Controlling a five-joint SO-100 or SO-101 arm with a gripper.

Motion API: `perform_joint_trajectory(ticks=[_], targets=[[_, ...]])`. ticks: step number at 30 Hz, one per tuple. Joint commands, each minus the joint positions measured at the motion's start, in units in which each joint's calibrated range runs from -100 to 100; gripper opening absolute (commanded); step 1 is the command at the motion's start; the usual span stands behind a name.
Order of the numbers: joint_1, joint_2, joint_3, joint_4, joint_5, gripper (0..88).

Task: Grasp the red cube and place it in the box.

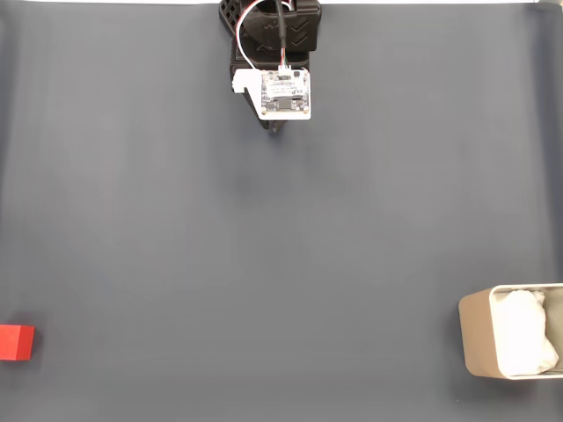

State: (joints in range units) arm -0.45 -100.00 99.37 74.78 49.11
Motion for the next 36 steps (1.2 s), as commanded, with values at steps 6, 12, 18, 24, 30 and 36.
perform_joint_trajectory(ticks=[6,12,18,24,30,36], targets=[[0.52,0.09,0.54,1.12,0.29,0.0],[0.52,0.09,0.54,1.12,0.29,0.0],[0.52,0.09,0.54,1.12,0.29,0.0],[0.52,0.09,0.54,1.12,0.29,0.0],[0.52,0.17,0.54,0.63,0.44,0.0],[1.37,1.56,-1.65,-12.16,0.44,0.0]])
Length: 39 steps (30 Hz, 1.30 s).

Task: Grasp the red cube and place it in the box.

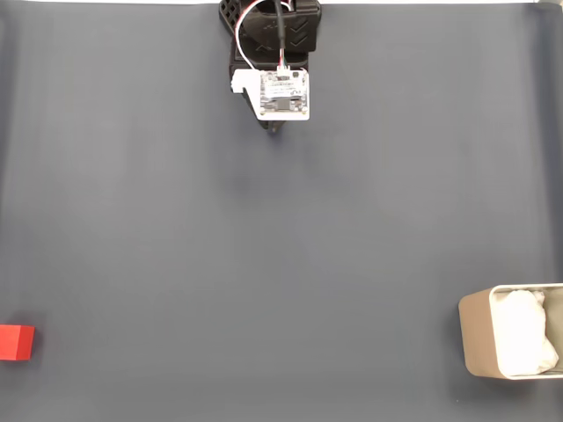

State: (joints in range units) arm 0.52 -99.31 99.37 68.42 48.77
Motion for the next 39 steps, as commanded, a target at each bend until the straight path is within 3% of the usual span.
perform_joint_trajectory(ticks=[1,12,26,39], targets=[[0.4,1.64,-3.02,-7.6,0.78,0.0],[-1.02,21.32,-34.95,-16.94,1.61,0.0],[0.9,47.49,-73.0,-3.74,1.71,0.0],[7.08,58.14,-86.68,-1.61,0.83,0.0]])
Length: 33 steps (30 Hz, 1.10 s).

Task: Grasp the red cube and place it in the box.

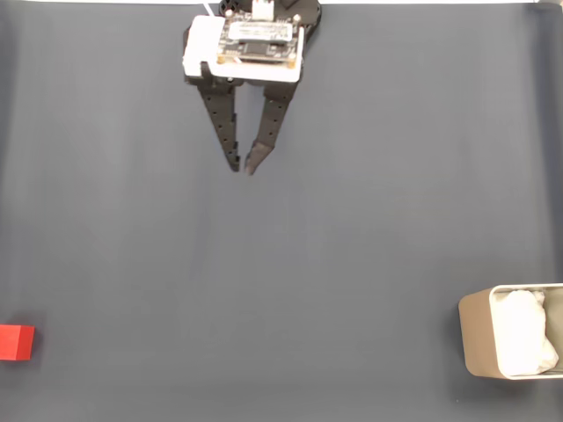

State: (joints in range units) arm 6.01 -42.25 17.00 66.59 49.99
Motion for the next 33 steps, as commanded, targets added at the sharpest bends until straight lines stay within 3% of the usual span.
perform_joint_trajectory(ticks=[1,17,33], targets=[[2.16,1.69,-4.95,0.22,-0.44,0.0],[14.45,15.99,-13.62,-5.77,-0.93,0.0],[19.77,35.75,-29.86,-7.82,-1.27,2.9]])
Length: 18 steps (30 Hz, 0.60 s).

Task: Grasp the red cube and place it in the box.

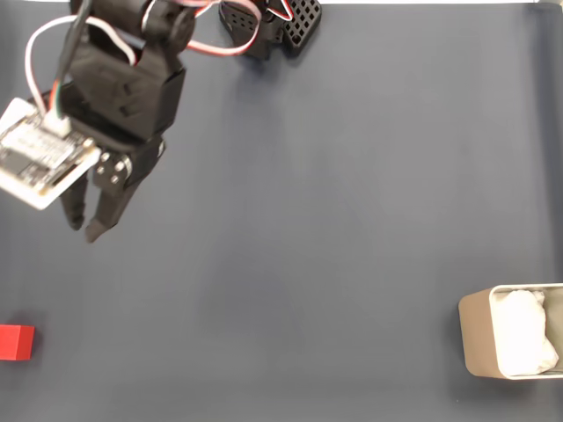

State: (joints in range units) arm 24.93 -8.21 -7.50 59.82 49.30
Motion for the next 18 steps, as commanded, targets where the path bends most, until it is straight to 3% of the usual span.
perform_joint_trajectory(ticks=[1,9,18], targets=[[1.14,3.01,-6.55,-1.14,-0.54,2.9],[3.41,12.97,-14.76,-3.76,-0.54,3.4],[6.54,26.66,-27.26,-4.5,-0.54,11.9]])
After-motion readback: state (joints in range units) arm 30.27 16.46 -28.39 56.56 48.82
